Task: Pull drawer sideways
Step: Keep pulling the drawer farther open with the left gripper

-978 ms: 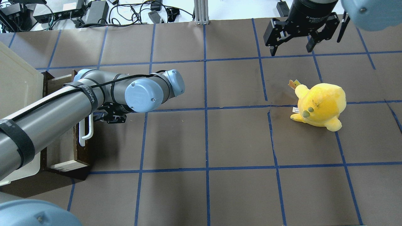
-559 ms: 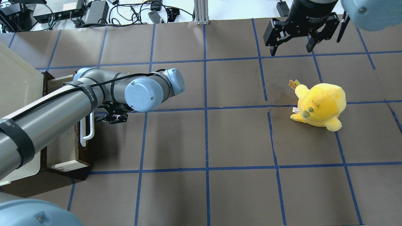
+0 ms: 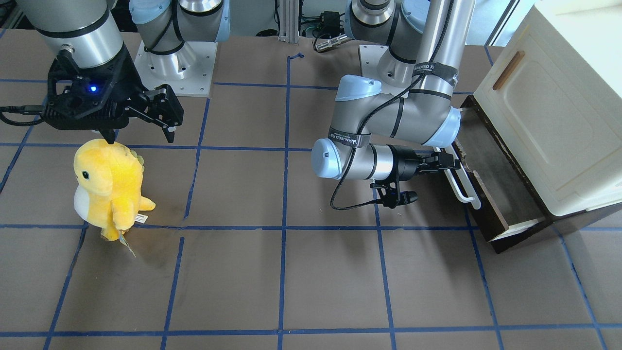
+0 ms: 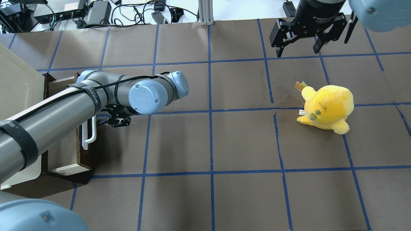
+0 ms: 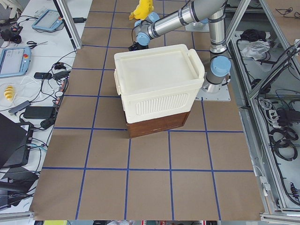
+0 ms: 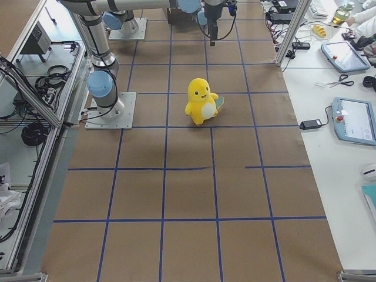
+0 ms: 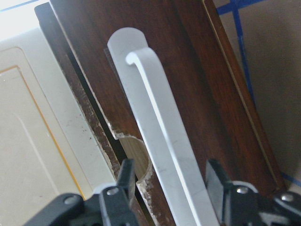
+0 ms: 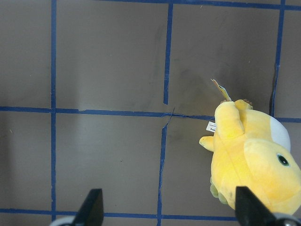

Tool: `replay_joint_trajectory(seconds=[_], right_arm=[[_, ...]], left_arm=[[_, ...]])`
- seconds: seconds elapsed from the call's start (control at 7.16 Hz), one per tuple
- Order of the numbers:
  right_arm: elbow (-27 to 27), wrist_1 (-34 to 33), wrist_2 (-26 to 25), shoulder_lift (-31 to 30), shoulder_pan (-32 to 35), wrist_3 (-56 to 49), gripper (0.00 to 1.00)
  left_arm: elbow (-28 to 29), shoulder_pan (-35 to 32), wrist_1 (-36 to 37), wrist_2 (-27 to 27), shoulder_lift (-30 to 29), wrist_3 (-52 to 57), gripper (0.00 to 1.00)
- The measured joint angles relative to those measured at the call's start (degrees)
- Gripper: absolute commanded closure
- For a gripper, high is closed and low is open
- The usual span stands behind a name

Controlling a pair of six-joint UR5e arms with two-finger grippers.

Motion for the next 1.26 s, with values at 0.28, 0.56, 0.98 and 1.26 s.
replay_joint_trajectory(seconds=[0.28, 0.56, 0.98, 1.26], right_arm=[[0.0, 0.0, 0.0, 0.0, 0.0, 0.0, 0.00], [0.0, 0.0, 0.0, 0.0, 0.0, 0.0, 0.00], [0.0, 0.0, 0.0, 0.0, 0.0, 0.0, 0.00], [0.0, 0.0, 0.0, 0.0, 0.0, 0.0, 0.00]], left_arm=[[0.0, 0.1, 0.0, -0.1, -0.4, -0.1, 0.65], [0.0, 0.2, 0.1, -0.2, -0.5, -0.5, 0.67], [0.1, 0.3, 0.1, -0.4, -0.6, -0.9, 0.75], [0.8, 0.0, 0.2, -1.8, -0.7, -0.8, 0.75]])
